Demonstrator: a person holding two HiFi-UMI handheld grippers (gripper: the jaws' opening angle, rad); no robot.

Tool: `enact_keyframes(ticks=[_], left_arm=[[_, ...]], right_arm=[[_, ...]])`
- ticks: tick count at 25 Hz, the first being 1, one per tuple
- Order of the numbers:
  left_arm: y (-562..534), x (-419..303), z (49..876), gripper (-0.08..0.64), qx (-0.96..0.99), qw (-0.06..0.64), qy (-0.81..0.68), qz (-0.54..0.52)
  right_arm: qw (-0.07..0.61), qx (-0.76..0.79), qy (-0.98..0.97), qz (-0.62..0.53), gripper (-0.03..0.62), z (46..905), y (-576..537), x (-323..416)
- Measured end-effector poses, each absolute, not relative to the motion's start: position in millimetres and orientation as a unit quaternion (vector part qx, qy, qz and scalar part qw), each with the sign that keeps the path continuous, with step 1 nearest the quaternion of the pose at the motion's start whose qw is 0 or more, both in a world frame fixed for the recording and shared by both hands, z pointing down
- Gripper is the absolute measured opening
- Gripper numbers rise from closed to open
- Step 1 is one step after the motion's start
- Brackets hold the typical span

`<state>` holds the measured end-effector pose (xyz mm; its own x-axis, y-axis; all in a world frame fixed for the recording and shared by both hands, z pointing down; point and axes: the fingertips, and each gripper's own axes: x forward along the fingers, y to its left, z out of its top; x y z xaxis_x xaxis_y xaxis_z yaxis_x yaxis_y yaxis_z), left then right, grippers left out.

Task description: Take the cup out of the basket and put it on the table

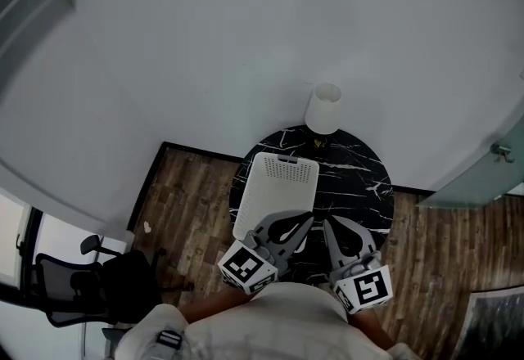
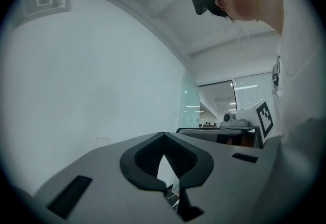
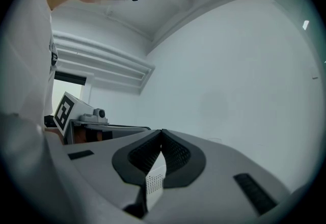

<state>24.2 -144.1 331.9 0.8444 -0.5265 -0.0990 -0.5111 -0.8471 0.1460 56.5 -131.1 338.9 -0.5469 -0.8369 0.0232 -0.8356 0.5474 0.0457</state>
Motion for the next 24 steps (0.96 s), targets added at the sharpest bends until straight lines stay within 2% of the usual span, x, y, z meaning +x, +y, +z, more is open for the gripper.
enact_keyframes(ticks=[24], left_arm=[[-156.5, 13.9, 337.8, 0.005, 0.956, 0.068, -0.277, -0.066]], right_arm=[[0.027, 0.476, -0.879, -0.005, 0.008, 342.7, -144.0, 49.4]])
